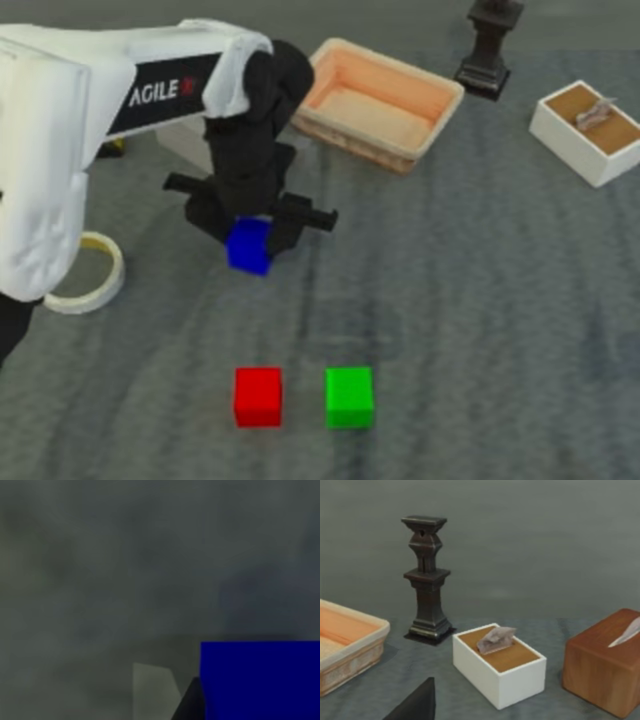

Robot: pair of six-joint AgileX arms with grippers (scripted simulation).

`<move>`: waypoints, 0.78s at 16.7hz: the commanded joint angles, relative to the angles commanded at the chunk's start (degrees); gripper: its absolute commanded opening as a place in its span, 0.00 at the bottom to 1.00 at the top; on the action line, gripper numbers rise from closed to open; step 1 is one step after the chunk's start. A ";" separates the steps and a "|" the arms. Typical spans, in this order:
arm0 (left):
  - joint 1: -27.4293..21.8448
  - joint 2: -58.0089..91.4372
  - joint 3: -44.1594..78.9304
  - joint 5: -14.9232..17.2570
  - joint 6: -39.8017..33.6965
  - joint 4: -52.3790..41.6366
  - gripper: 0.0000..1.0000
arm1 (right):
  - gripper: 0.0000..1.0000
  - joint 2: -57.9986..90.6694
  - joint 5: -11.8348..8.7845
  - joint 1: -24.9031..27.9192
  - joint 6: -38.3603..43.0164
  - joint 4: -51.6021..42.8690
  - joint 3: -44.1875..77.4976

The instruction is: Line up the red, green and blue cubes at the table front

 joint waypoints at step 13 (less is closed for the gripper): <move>-1.10 -2.98 7.60 -0.09 -2.00 -11.02 0.00 | 1.00 0.00 0.00 0.00 0.00 0.00 0.00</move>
